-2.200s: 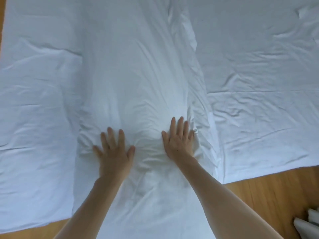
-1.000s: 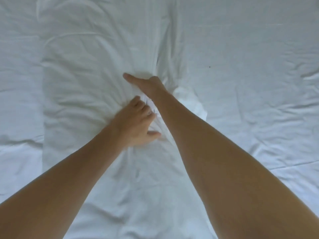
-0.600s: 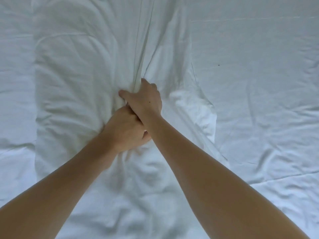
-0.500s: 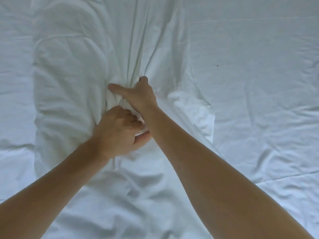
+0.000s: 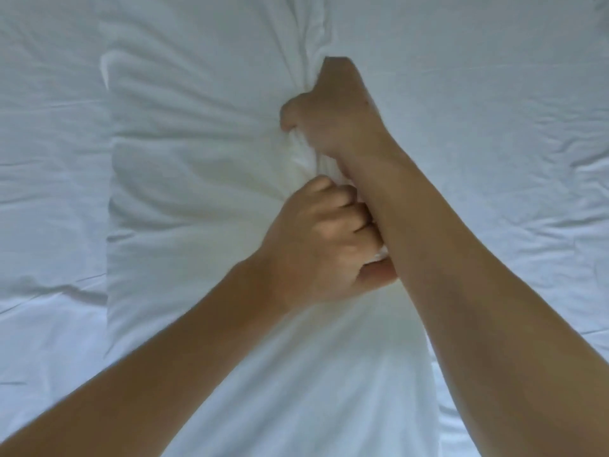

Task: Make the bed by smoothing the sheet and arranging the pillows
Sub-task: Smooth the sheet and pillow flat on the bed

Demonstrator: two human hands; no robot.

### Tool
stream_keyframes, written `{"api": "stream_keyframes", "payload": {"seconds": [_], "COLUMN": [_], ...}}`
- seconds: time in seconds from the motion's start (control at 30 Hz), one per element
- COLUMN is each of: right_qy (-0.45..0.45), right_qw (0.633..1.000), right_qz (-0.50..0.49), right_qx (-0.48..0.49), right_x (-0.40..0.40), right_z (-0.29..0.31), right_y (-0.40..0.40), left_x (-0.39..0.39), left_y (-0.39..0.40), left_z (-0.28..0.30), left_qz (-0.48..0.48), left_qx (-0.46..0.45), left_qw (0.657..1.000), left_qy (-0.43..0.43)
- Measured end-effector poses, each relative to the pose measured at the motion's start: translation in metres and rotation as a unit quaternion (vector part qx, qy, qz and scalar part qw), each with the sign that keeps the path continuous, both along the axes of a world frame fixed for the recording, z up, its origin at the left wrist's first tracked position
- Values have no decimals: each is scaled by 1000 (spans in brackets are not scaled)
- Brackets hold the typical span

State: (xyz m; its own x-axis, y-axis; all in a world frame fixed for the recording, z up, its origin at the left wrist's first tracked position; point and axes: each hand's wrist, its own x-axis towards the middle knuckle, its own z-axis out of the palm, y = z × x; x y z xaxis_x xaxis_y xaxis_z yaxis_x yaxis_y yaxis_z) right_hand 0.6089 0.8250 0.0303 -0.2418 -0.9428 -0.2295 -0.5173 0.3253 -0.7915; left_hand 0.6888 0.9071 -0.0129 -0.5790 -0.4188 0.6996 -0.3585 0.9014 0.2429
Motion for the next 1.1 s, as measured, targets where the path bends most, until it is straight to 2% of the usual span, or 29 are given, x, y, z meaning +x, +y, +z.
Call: {"api": "stream_keyframes", "payload": {"seconds": [0.03, 0.1, 0.17, 0.2, 0.23, 0.27, 0.3, 0.37, 0.43, 0.47, 0.53, 0.6, 0.67, 0.7, 0.73, 0.8, 0.87, 0.93, 0.97, 1.03, 1.07, 1.1], "right_qy": [74, 168, 170, 143, 110, 78, 51, -6, -109, -153, -205, -223, -141, -71, -13, 48, 111, 220, 237, 193, 167, 159], "right_qw": [997, 985, 970, 958, 951, 954, 961, 971, 967, 962, 956, 953, 974, 987, 995, 995, 987, 968, 959, 936, 933, 940], "right_qz": [-10, -25, 42, 66, 58, 28, -11, -74, -141, -159, -137, -89, -36, -29, -42, -84, -109, -110, -69, -15, -30, -59], "right_qx": [-13, 23, 168, 239, 283, 289, 273, 228, 179, 160, 160, 183, 173, 141, 89, -13, -39, 52, 141, 295, 318, 296], "right_x": [-6, -12, -8, -6, -4, -4, -4, 0, 7, 11, 22, 34, 39, 31, 14, -34, -77, -98, -97, -83, -76, -70], "right_z": [-8, -44, -97, -120, -137, -149, -156, -155, -150, -148, -141, -140, -125, -114, -100, -60, -41, -71, -94, -140, -154, -163], "right_y": [0, 7, 27, 39, 49, 56, 59, 56, 45, 39, 32, 26, 24, 21, 18, 22, 32, 46, 55, 72, 76, 76], "left_x": [-7, -10, 0, 7, 16, 27, 37, 63, 91, 105, 132, 153, 158, 154, 147, 125, 98, 82, 82, 96, 107, 117], "left_y": [3, 13, 31, 43, 52, 58, 59, 45, 20, 6, -22, -40, -43, -40, -36, -27, -23, -20, -21, -26, -27, -29], "left_z": [-9, -45, -82, -94, -100, -100, -96, -82, -74, -74, -76, -81, -86, -90, -91, -86, -84, -93, -101, -118, -126, -133], "left_qz": [0, 23, 35, 36, 35, 39, 56, 128, 206, 245, 347, 458, 511, 508, 496, 445, 391, 368, 376, 400, 407, 409], "left_qx": [20, 113, 261, 318, 370, 404, 409, 346, 260, 228, 203, 260, 390, 427, 433, 394, 327, 278, 276, 295, 300, 300], "left_qw": [1000, 982, 906, 872, 855, 859, 877, 918, 934, 929, 893, 830, 760, 744, 749, 797, 844, 852, 843, 819, 811, 808], "left_qy": [-14, -148, -331, -371, -362, -312, -247, -143, -136, -159, -204, -184, -98, -77, -79, -109, -169, -246, -268, -287, -294, -300]}}
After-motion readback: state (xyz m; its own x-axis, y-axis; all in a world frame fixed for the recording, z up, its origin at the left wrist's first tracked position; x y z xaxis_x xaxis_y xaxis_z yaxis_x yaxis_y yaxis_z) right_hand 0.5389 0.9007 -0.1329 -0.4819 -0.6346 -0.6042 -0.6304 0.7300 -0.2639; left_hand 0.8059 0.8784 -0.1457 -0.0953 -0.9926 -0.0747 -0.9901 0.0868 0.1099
